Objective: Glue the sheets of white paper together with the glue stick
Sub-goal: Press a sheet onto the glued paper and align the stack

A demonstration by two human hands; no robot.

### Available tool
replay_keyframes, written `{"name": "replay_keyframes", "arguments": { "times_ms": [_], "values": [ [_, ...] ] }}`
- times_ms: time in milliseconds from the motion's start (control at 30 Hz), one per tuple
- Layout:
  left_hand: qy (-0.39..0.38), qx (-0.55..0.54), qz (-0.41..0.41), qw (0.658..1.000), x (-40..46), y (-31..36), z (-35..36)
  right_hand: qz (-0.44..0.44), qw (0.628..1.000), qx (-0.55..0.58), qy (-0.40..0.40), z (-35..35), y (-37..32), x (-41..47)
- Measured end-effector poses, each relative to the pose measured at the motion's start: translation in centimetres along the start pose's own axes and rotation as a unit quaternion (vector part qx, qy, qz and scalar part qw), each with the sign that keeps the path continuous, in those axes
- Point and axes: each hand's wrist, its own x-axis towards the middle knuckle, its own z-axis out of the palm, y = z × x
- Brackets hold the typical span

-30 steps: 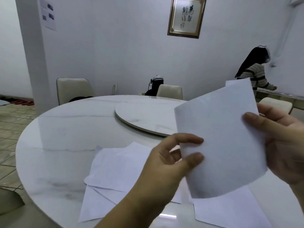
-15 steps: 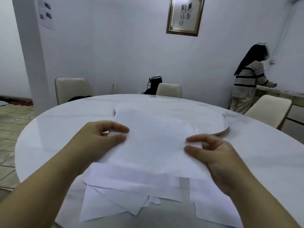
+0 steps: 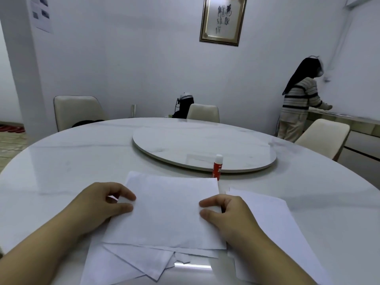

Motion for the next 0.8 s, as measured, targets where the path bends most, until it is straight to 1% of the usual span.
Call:
{"name": "replay_keyframes", "arguments": {
  "times_ms": [167, 267, 333, 467, 800],
  "values": [
    [-0.004, 0.023, 0.011, 1.000, 0.5, -0.6, 0.0, -0.016, 0.999, -0.039, 0.003, 0.2, 0.4, 0.2],
    [-0.019, 0.043, 0.024, 0.999, 0.5, -0.9, -0.1, -0.018, 0.999, -0.048, -0.001, 0.3, 0.5, 0.2],
    [-0.026, 0.037, 0.028, 0.999, 0.5, -1.0, -0.1, -0.017, 0.999, -0.047, -0.006, 0.4, 0.5, 0.1],
    [-0.014, 0.032, 0.024, 0.999, 0.4, -1.2, -0.2, -0.022, 0.999, -0.046, -0.008, 0.4, 0.6, 0.0],
    [-0.021, 0.051, 0.027, 0.998, 0.2, -1.4, -0.1, -0.024, 0.999, -0.047, -0.005, 0.5, 0.5, -0.2]
  ]
}}
